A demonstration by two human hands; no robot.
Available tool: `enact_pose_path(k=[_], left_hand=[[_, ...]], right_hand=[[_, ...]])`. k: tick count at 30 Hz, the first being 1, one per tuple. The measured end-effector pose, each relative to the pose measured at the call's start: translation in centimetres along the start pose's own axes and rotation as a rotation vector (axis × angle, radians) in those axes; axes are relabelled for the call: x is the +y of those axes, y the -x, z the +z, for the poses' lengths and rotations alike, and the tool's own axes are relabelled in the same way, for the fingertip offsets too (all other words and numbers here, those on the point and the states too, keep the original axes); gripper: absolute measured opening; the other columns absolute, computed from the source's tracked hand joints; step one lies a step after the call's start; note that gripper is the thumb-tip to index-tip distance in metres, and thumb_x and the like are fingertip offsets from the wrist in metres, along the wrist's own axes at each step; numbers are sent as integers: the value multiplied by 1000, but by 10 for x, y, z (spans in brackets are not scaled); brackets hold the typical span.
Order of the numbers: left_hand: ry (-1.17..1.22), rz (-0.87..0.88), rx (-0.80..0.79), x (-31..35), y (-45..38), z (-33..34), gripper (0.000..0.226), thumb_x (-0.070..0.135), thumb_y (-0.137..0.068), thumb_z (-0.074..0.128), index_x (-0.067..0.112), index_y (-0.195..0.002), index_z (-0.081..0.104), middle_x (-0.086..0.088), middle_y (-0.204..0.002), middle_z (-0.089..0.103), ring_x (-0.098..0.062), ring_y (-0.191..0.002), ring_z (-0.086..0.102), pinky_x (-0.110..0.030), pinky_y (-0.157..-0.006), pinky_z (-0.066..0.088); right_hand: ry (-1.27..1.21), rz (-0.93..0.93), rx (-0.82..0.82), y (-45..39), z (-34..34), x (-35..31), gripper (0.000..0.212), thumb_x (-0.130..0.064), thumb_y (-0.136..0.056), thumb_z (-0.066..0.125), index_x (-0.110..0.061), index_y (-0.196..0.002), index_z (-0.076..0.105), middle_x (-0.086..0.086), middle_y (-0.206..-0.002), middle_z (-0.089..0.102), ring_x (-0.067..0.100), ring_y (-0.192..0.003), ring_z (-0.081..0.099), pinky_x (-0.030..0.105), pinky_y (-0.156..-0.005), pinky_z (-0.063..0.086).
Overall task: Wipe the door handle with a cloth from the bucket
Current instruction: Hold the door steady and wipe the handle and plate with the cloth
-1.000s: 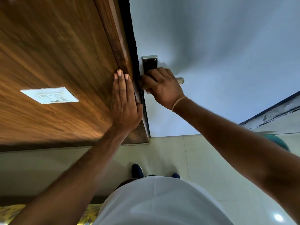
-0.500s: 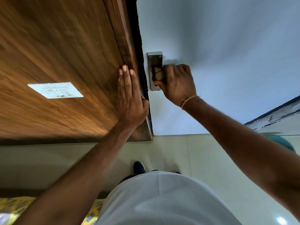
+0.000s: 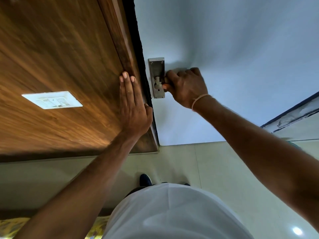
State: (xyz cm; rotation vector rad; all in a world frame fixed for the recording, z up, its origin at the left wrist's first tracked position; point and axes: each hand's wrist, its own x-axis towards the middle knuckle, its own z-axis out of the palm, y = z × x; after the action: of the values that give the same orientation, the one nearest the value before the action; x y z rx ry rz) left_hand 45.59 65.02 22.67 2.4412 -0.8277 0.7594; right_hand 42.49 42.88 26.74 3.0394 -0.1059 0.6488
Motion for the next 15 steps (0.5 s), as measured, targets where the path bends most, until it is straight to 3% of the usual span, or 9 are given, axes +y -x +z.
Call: enact_pose_path(k=[3,7,12,15], left_hand=[[-17,-6,-2,2,0,0,94,6,-86,62,-10,-166,16,-33,-175,15,-47,-166,13,-57,-136,20],[-36,-21,-23,6,0,-1,97,9,-84,62,-11,-166,14,-34,-175,13,-48,-166,12,-56,-137,19],[-14,-9,-16,5,-1,0,96,10,-82,61,-13,-164,16,-36,-174,15,-51,-165,14,-57,-136,19],[2,-8,7,6,-2,2,96,8,-81,62,-15,-163,17,-38,-172,17,-53,-163,16,-59,-135,22]], right_hand=[[-103,35,-90,-4,-6,12,50,-64,-106,32,-24,-104,63,6,-95,72,37,-93,66,42,-83,43],[-178,53,-231,-26,-9,-5,49,-64,-108,33,-28,-109,66,2,-101,76,33,-94,69,34,-72,38],[-173,99,-254,-22,-14,-10,46,-61,-109,33,-21,-99,53,6,-94,73,31,-77,58,34,-70,35],[-224,144,-195,-15,-14,-14,45,-54,-107,40,-12,-113,52,7,-92,71,33,-74,57,37,-74,36]])
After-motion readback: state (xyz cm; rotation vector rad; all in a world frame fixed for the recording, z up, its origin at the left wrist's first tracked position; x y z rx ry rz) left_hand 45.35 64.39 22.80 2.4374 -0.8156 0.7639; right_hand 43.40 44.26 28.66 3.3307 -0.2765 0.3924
